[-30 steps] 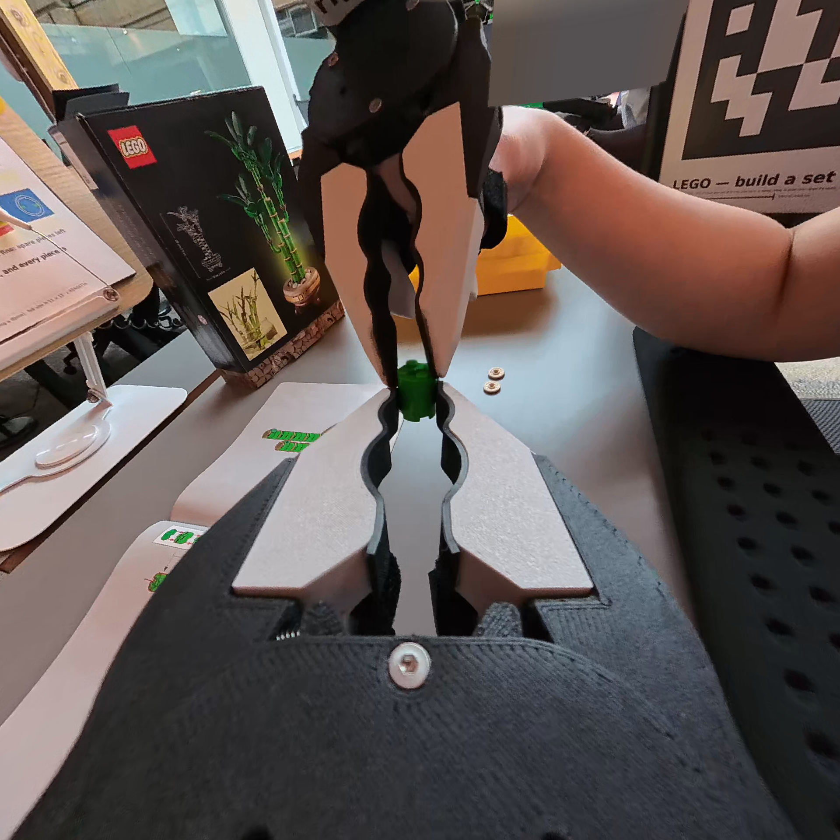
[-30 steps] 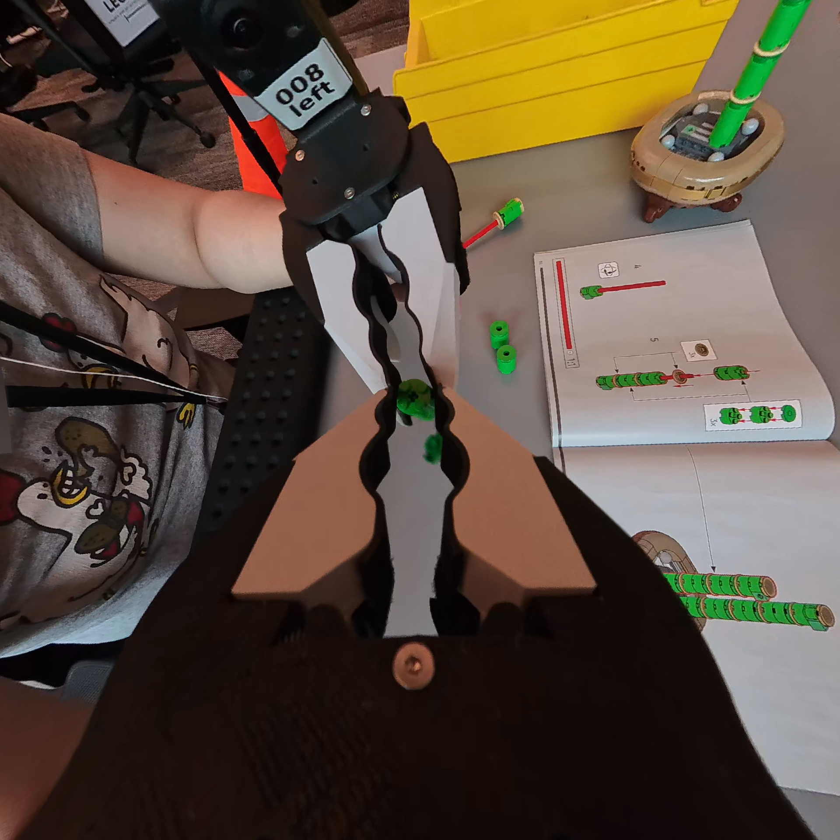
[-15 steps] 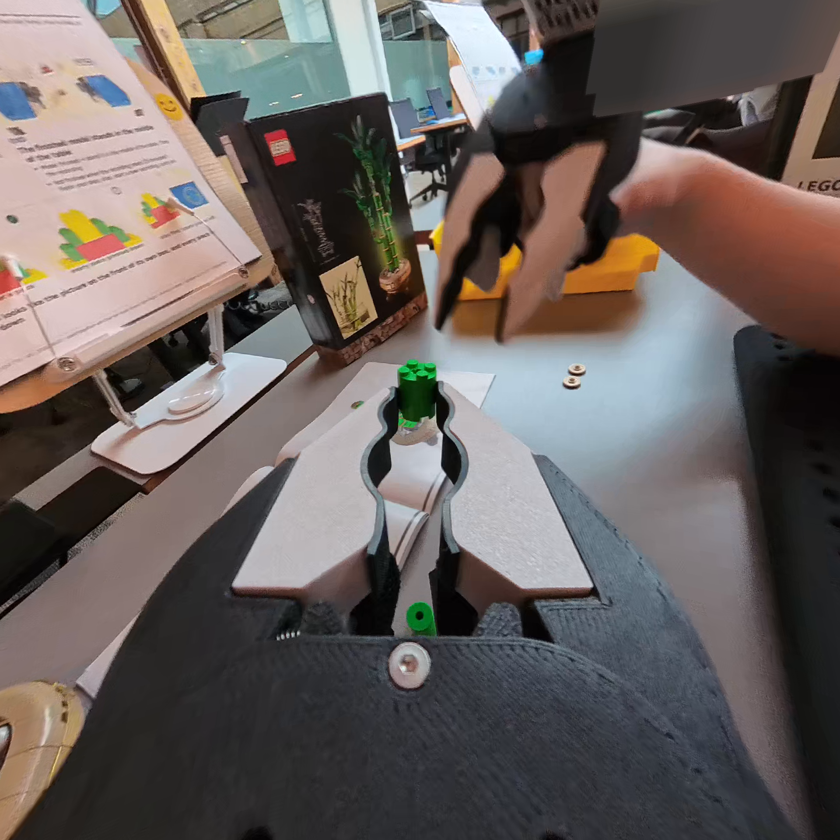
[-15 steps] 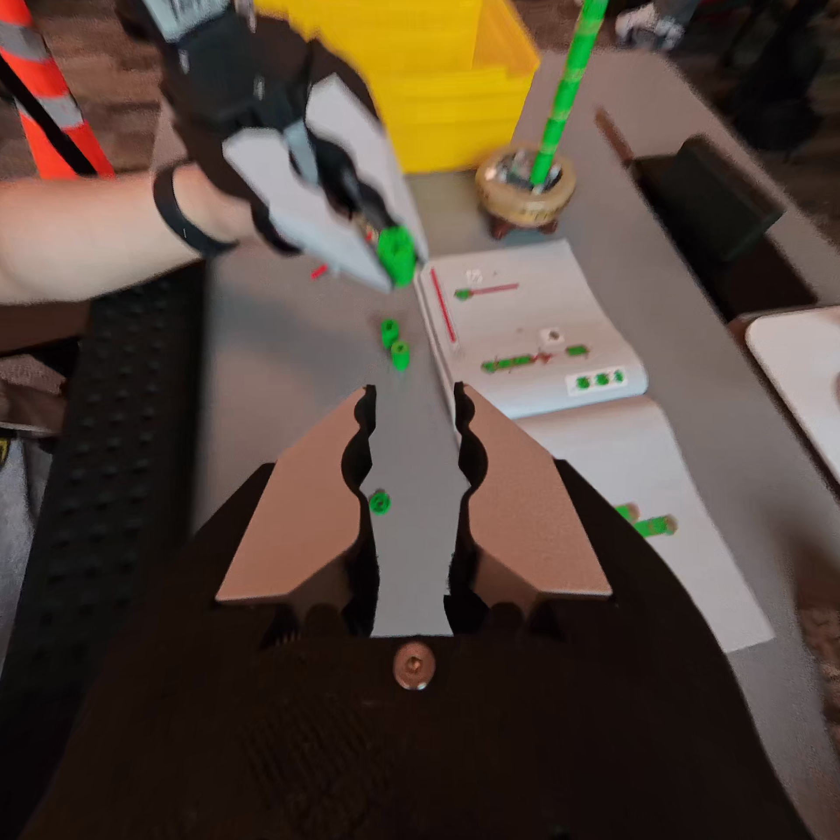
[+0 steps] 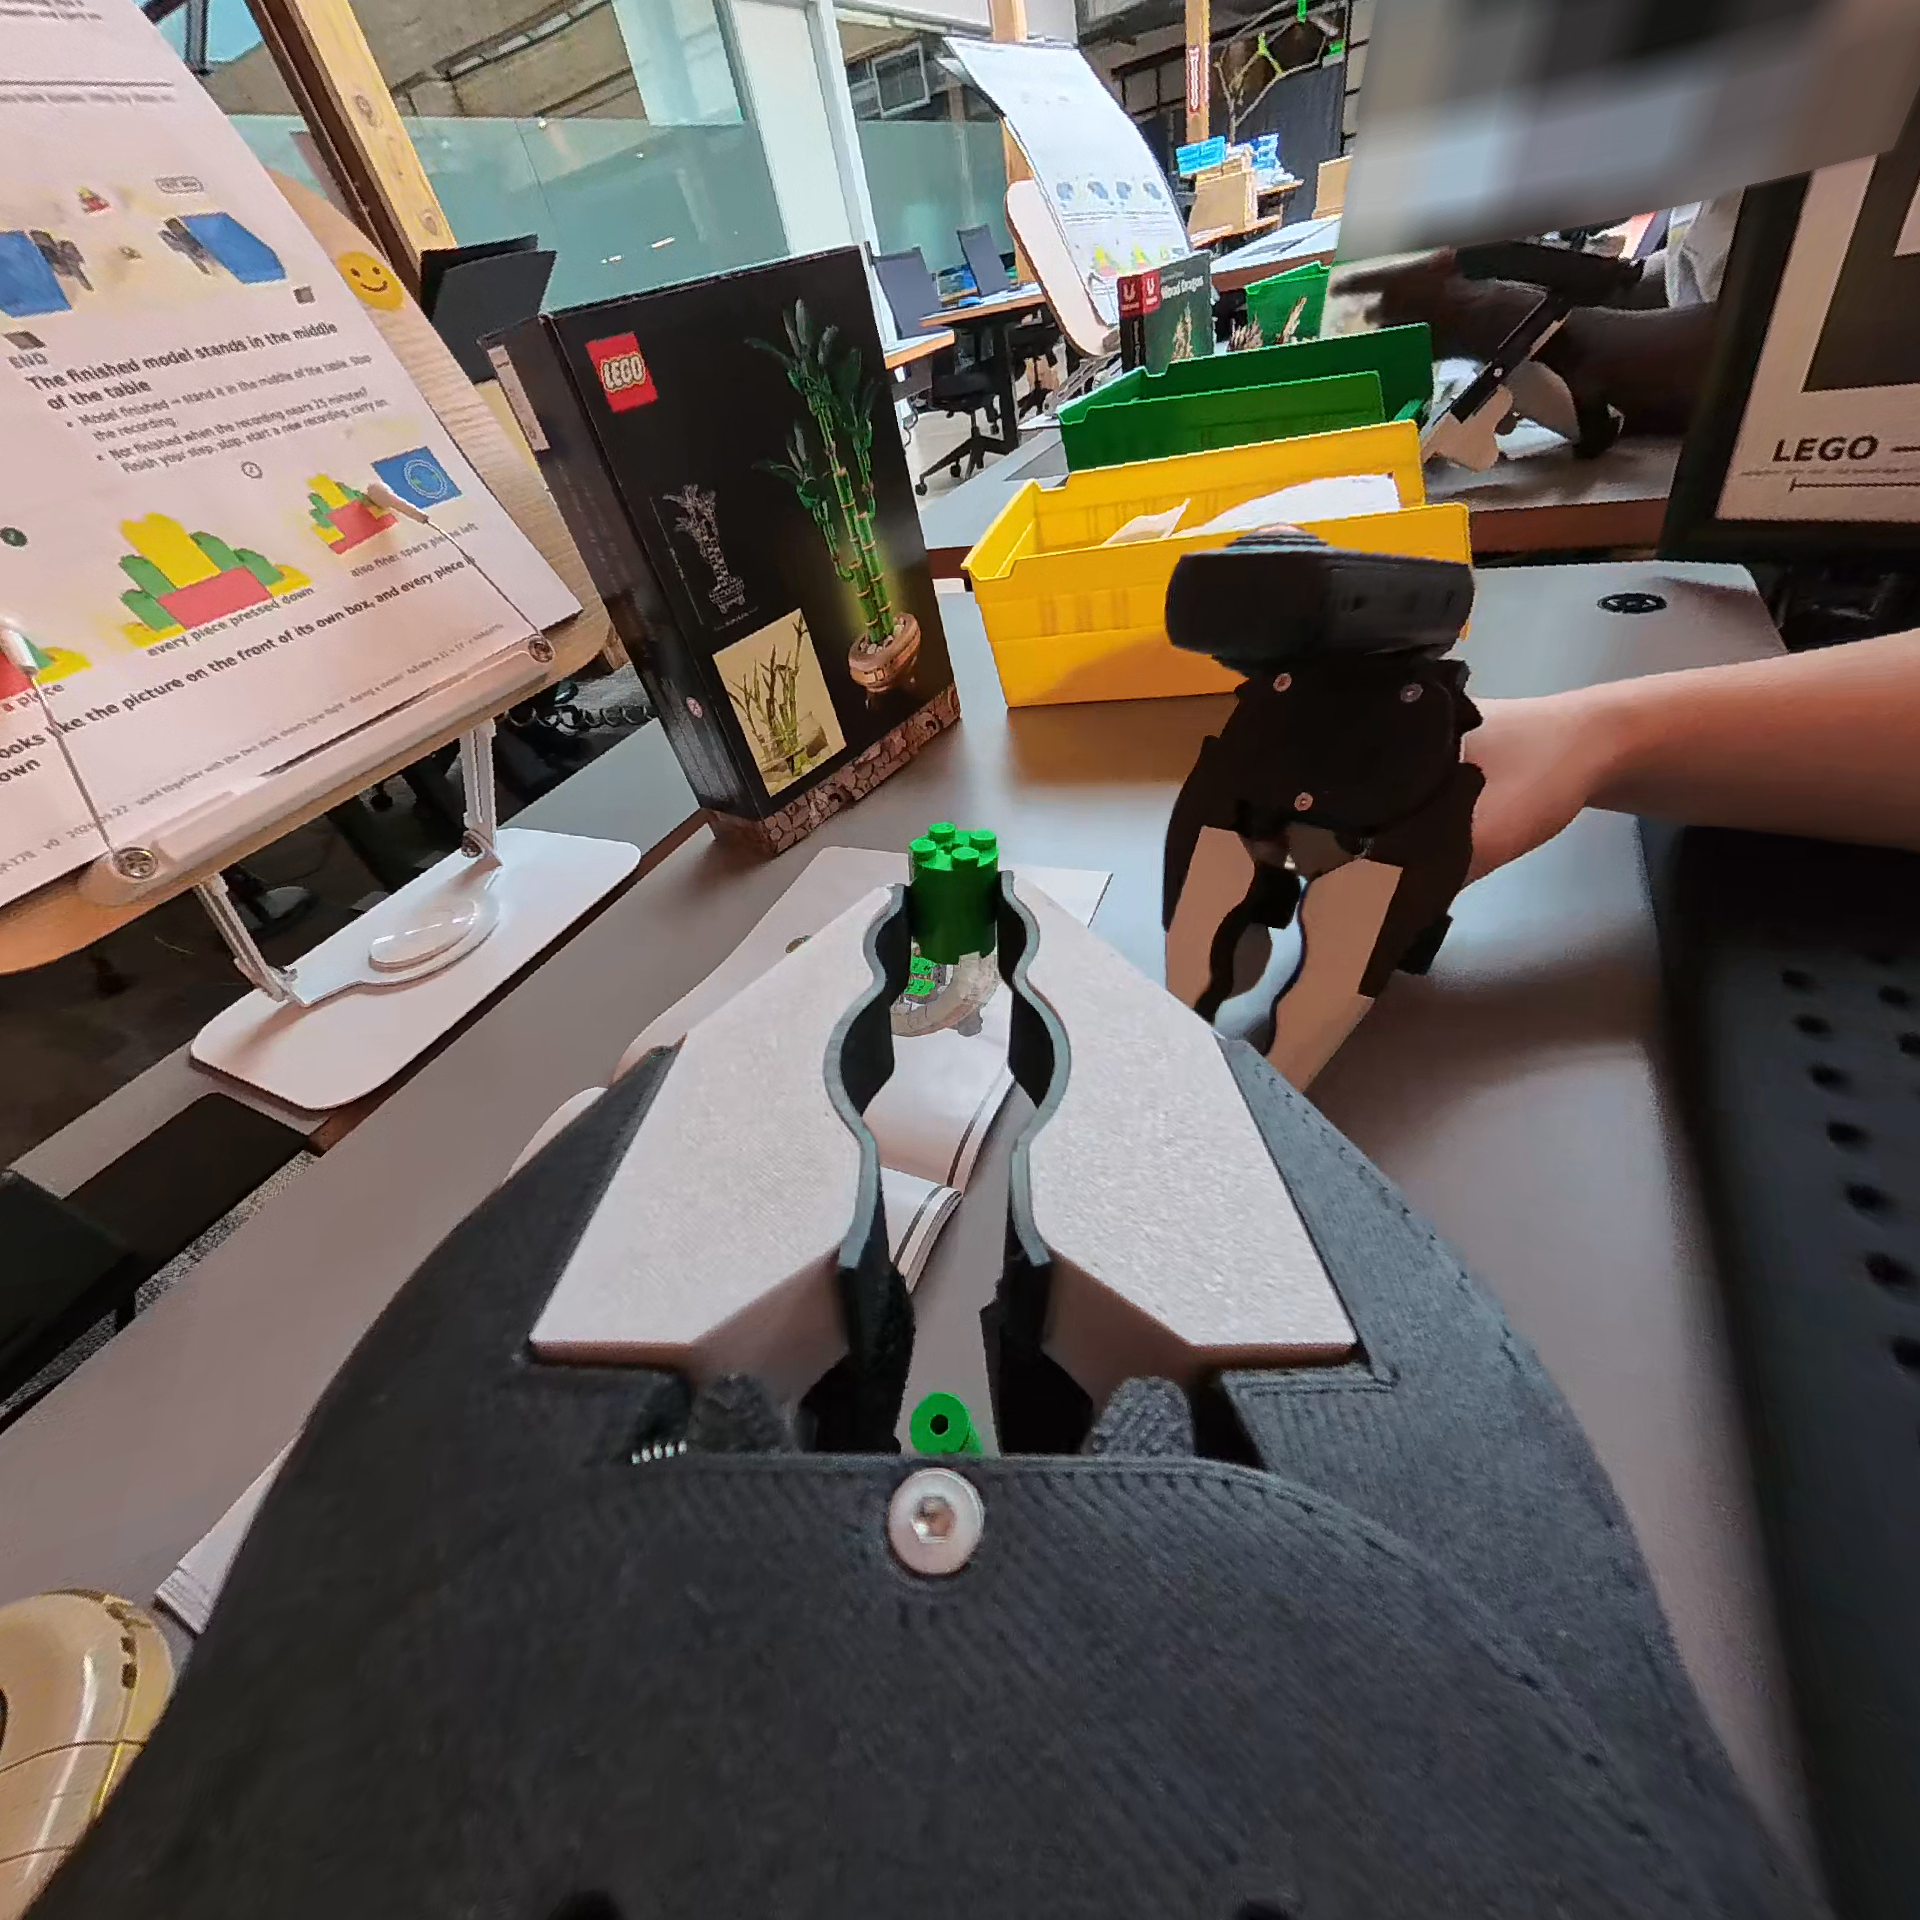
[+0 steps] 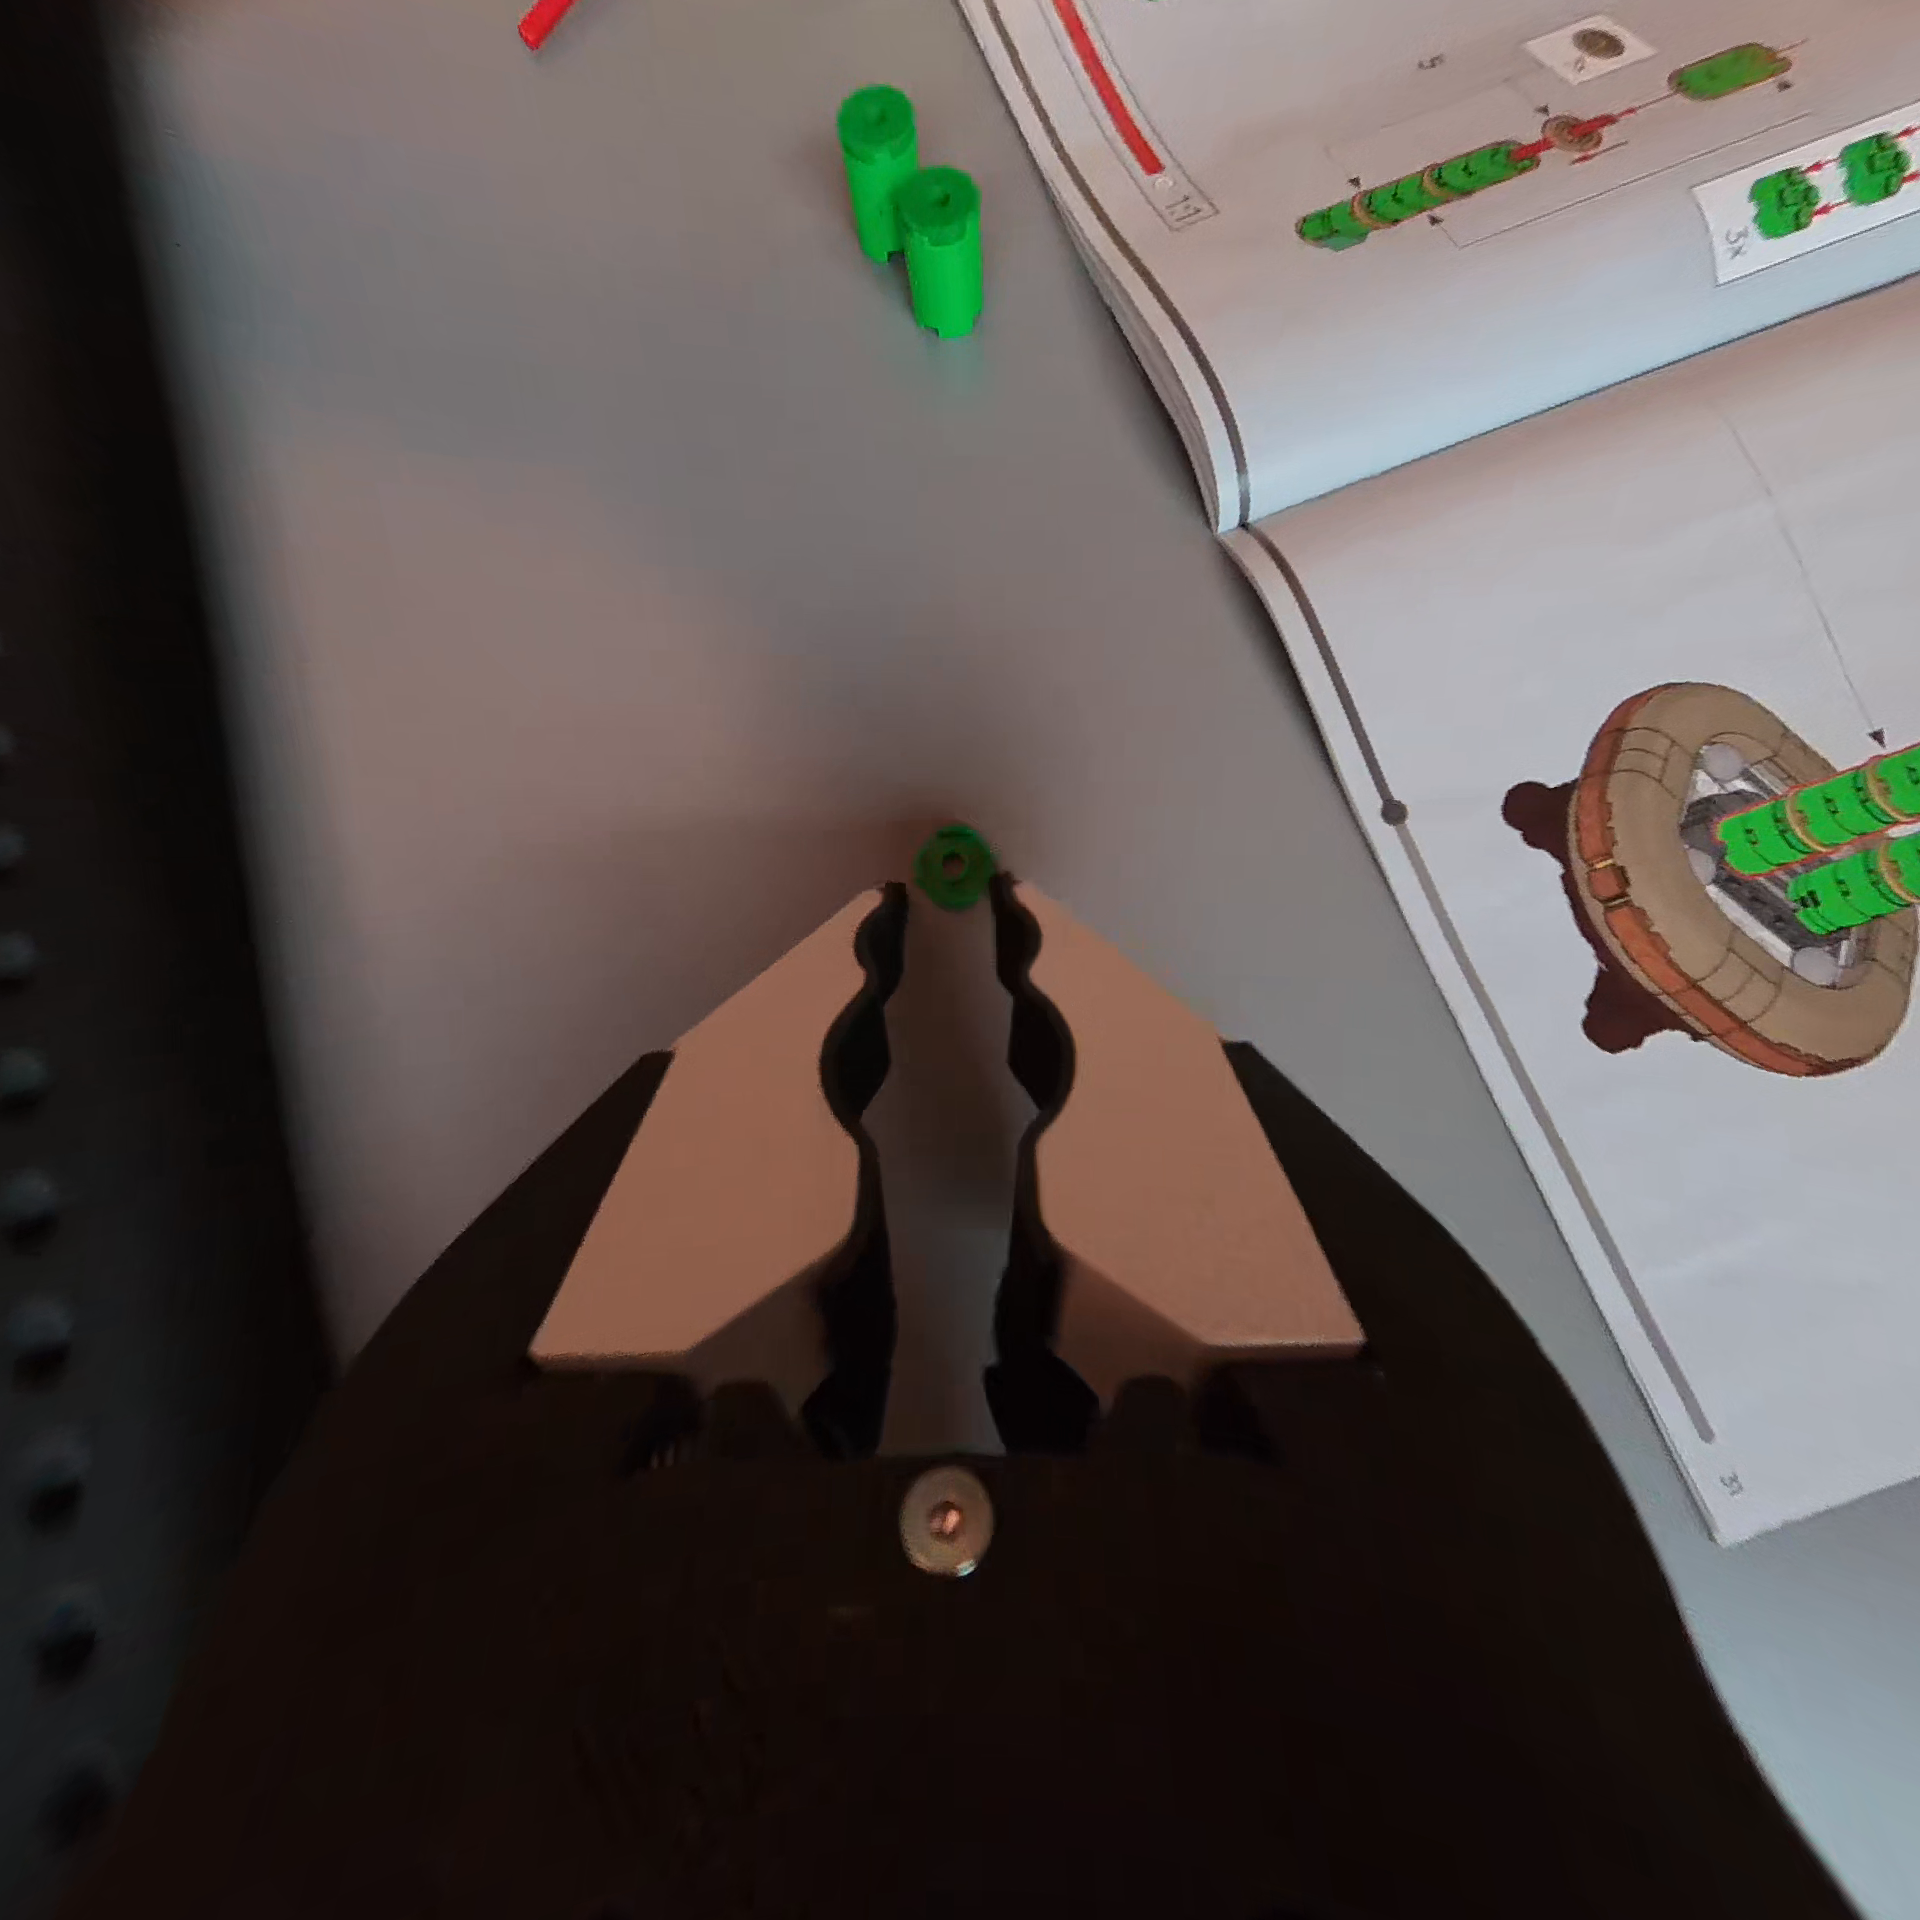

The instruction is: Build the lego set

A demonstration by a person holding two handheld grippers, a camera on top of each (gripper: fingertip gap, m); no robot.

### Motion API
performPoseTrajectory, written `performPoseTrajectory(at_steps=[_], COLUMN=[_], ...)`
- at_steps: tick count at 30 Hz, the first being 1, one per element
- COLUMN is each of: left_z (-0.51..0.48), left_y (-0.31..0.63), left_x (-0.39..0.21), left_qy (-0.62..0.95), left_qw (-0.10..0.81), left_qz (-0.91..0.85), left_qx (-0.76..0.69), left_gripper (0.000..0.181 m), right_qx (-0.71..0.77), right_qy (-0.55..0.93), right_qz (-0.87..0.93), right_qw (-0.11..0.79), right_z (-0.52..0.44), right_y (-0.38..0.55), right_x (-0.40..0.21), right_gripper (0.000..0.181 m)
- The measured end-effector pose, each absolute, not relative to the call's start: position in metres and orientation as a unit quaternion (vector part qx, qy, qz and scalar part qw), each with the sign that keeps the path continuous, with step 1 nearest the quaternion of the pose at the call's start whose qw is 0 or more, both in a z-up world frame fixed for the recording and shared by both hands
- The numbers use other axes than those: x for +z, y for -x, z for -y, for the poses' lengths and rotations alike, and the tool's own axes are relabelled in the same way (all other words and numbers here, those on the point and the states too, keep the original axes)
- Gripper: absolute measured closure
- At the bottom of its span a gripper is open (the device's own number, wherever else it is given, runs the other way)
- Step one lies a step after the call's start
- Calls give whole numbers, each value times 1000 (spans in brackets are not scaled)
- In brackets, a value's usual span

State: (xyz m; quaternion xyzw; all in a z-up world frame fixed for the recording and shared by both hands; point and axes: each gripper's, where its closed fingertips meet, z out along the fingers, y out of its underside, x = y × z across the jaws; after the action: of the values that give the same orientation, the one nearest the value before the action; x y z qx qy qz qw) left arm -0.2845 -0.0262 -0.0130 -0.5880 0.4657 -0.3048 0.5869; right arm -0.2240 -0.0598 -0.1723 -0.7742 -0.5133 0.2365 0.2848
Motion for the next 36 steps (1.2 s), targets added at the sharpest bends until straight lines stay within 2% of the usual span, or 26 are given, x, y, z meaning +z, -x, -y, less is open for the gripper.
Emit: performPoseTrajectory(at_steps=[2,8,13,17,22,23,27,31,36], left_z=[25,23,24,24,25,25,24,23,22], left_y=[286,290,295,294,293,292,292,293,293], left_x=[-13,-9,-2,-2,-4,-4,-6,-7,-8], left_qy=[589,591,586,585,586,587,589,590,593], left_qw=[587,589,597,598,595,594,592,592,590], left_qz=[-464,-455,-446,-446,-449,-449,-450,-448,-450], left_qx=[-306,-312,-317,-317,-318,-318,-316,-317,-312], left_gripper=[167,167,167,167,167,167,167,167,167], right_qx=[236,204,249,239,213,220,223,81,-243], right_qy=[774,771,768,783,787,786,777,771,642], right_qz=[518,552,536,515,509,508,515,566,698], right_qw=[278,243,246,253,276,276,283,281,203], right_z=[61,66,82,91,88,89,91,70,36], right_y=[225,216,221,227,226,227,228,189,108], right_x=[-173,-171,-158,-165,-173,-173,-173,-166,-141], right_gripper=[181,181,158,149,159,169,169,169,169])
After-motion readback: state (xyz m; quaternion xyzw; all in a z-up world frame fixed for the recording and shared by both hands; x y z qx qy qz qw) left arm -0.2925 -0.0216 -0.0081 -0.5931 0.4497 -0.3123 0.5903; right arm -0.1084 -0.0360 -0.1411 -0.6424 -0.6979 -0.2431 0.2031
